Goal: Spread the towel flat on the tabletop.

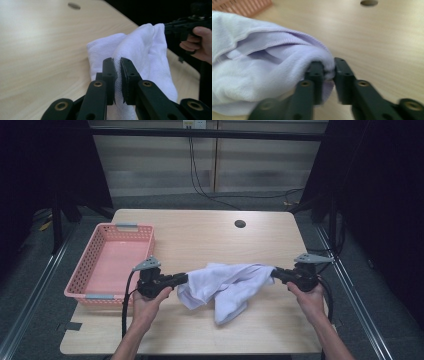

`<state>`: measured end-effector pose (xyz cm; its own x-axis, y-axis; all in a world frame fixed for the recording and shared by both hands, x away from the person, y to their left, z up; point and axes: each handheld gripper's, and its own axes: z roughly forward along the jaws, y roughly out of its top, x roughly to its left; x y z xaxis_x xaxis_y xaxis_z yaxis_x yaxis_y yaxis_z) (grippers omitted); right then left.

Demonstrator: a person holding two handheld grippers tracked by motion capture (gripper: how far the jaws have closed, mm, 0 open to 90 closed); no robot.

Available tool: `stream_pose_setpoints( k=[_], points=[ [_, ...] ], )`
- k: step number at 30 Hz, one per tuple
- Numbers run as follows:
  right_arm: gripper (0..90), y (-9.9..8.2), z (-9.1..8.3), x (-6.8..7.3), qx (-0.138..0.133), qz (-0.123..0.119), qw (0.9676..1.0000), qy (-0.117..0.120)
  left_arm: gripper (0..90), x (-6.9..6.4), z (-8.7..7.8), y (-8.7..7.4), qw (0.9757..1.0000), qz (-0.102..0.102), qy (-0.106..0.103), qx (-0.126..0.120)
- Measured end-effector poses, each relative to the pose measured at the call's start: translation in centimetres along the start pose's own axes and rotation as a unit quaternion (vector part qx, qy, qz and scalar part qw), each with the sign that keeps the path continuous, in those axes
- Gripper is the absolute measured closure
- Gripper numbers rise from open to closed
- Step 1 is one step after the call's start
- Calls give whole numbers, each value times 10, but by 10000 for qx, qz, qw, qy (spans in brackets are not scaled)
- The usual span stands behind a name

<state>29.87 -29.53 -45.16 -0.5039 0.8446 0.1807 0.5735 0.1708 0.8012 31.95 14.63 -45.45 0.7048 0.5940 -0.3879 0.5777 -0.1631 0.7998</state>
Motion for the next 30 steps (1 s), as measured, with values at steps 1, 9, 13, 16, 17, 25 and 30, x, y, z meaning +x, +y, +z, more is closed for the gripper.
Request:
stream_pose_setpoints(
  k=[1, 9, 13, 16, 17, 25, 30],
  points=[
    [644, -2, 5, 2, 120, -54, 9999, -25, 772, 2, 5, -2, 9999, -50, 88, 131],
    [482, 10, -4, 22, -200, -195, 9996, -104, 532, -14, -6, 4, 9988, 414, 227, -133],
    [548, 19, -12, 28, -346, -221, 9991, 136, 599, -23, -8, 4, 9983, 560, -12, -155],
    [593, 13, 5, 40, -54, -279, 9981, 545, 550, -29, 5, 5, 9969, 779, 11, 53],
    [593, 13, 5, 40, -54, -279, 9981, 545, 550, -28, 10, 5, 9969, 784, -22, 93],
    [574, 10, 60, 81, 371, -782, 9907, 1045, 542, -7, 57, -10, 9913, 750, 498, 956],
    [516, 11, 75, 100, 440, -970, 9869, 1214, 721, -3, 53, -9, 9918, 119, -336, 1229]
  ],
)
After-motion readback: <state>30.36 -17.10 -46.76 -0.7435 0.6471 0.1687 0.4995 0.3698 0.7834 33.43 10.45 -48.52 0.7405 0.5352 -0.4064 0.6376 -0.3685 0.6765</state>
